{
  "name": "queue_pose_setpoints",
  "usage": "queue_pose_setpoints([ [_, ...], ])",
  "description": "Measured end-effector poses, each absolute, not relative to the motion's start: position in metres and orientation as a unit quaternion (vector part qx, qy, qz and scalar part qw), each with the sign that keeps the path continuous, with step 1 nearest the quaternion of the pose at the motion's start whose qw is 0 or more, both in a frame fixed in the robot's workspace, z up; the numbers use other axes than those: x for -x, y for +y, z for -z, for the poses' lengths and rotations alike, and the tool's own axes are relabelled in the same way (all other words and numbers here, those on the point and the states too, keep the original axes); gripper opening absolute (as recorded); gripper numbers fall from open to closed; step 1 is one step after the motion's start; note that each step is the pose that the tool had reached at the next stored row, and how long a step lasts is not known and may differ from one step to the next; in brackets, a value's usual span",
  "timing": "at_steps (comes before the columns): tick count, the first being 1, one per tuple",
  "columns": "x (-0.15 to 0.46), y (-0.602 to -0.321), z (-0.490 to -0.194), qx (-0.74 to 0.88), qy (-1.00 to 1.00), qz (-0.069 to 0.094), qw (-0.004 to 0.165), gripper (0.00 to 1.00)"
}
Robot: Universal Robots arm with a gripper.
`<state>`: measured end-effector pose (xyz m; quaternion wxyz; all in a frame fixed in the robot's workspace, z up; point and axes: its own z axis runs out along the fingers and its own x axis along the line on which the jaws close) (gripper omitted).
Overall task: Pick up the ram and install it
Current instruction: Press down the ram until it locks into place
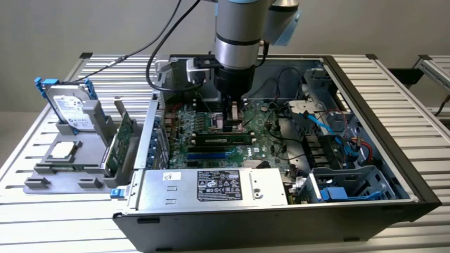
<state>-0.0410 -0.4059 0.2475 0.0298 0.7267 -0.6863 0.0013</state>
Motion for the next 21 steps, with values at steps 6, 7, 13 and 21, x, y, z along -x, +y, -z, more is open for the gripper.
queue_pose_setpoints([
  [6,0.041,-0.406,-0.241,-0.727,-0.686,-0.001,0.03,0.11],
  [7,0.041,-0.405,-0.24,-0.727,-0.686,-0.001,0.03,0.11],
  [13,0.041,-0.402,-0.238,-0.727,-0.686,-0.001,0.03,0.11],
  [21,0.043,-0.402,-0.235,-0.727,-0.686,-0.001,0.03,0.11],
])
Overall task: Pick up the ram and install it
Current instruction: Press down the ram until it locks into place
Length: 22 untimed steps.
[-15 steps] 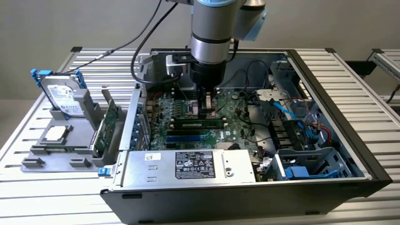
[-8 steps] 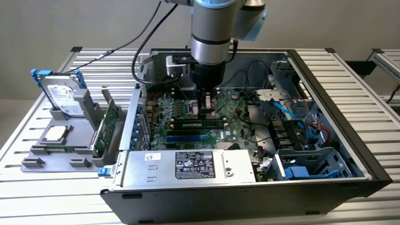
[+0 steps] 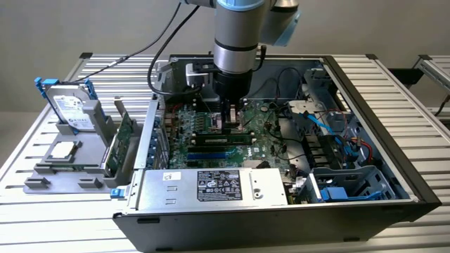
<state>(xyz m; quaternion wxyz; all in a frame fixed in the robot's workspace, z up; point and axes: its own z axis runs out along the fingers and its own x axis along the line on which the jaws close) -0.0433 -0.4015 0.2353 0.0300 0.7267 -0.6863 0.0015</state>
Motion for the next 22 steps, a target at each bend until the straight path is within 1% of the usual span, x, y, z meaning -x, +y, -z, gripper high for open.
queue_pose_setpoints([
  [22,0.0447,-0.4016,-0.2251,-0.727,-0.686,-0.002,0.031,0.11],
])
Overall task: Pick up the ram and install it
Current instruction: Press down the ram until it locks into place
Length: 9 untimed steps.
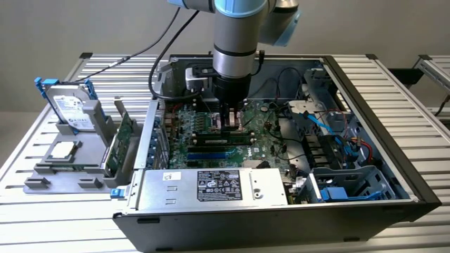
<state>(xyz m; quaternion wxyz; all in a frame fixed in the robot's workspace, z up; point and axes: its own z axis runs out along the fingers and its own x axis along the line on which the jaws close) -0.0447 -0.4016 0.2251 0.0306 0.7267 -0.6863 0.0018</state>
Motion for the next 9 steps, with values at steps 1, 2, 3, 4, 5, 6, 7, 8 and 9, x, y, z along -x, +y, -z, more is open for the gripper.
queue_pose_setpoints([
  [1,0.0447,-0.4016,-0.225,-0.727,-0.686,-0.002,0.031,0.11],
  [2,0.0447,-0.4015,-0.2249,-0.727,-0.686,-0.002,0.031,0.11],
  [3,0.0447,-0.4015,-0.2249,-0.727,-0.686,-0.002,0.03,0.11],
  [4,0.0447,-0.4015,-0.2249,-0.727,-0.686,-0.002,0.03,0.11],
  [5,0.0448,-0.4015,-0.2249,-0.727,-0.686,-0.002,0.03,0.11],
  [6,0.0449,-0.4015,-0.2248,-0.727,-0.686,-0.002,0.03,0.11],
  [7,0.0451,-0.4015,-0.2246,-0.727,-0.686,-0.002,0.031,0.11],
  [8,0.0452,-0.4014,-0.2245,-0.727,-0.686,-0.002,0.031,0.11],
  [9,0.0453,-0.4014,-0.2244,-0.727,-0.686,-0.002,0.031,0.11],
])
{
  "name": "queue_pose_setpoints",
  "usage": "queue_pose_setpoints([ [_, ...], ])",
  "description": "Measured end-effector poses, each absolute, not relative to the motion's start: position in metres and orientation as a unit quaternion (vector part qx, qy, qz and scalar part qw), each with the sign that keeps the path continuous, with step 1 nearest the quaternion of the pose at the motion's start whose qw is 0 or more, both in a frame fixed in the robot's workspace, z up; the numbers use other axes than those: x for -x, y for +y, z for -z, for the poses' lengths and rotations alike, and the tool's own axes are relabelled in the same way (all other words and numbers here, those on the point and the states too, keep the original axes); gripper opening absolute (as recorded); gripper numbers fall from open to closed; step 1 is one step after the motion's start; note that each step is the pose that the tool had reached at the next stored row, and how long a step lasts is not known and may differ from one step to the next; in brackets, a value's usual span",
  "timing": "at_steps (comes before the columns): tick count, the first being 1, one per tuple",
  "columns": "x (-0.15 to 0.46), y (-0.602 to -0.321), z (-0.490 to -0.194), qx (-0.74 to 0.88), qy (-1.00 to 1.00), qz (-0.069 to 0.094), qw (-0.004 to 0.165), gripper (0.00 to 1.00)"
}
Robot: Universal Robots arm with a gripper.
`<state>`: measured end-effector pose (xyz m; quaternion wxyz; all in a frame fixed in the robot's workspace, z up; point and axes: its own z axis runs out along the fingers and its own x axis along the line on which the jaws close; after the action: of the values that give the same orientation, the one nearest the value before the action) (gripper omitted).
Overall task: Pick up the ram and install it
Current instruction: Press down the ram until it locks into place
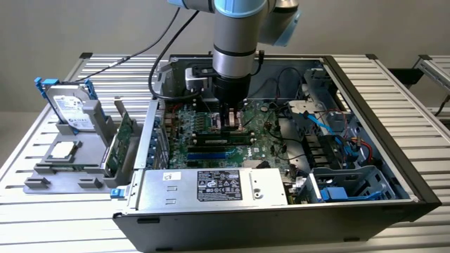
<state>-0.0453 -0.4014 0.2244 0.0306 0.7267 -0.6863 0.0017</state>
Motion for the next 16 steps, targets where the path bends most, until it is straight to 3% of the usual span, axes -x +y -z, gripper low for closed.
queue_pose_setpoints([
  [16,0.046,-0.402,-0.246,-0.727,-0.686,-0.001,0.03,0.11],
])
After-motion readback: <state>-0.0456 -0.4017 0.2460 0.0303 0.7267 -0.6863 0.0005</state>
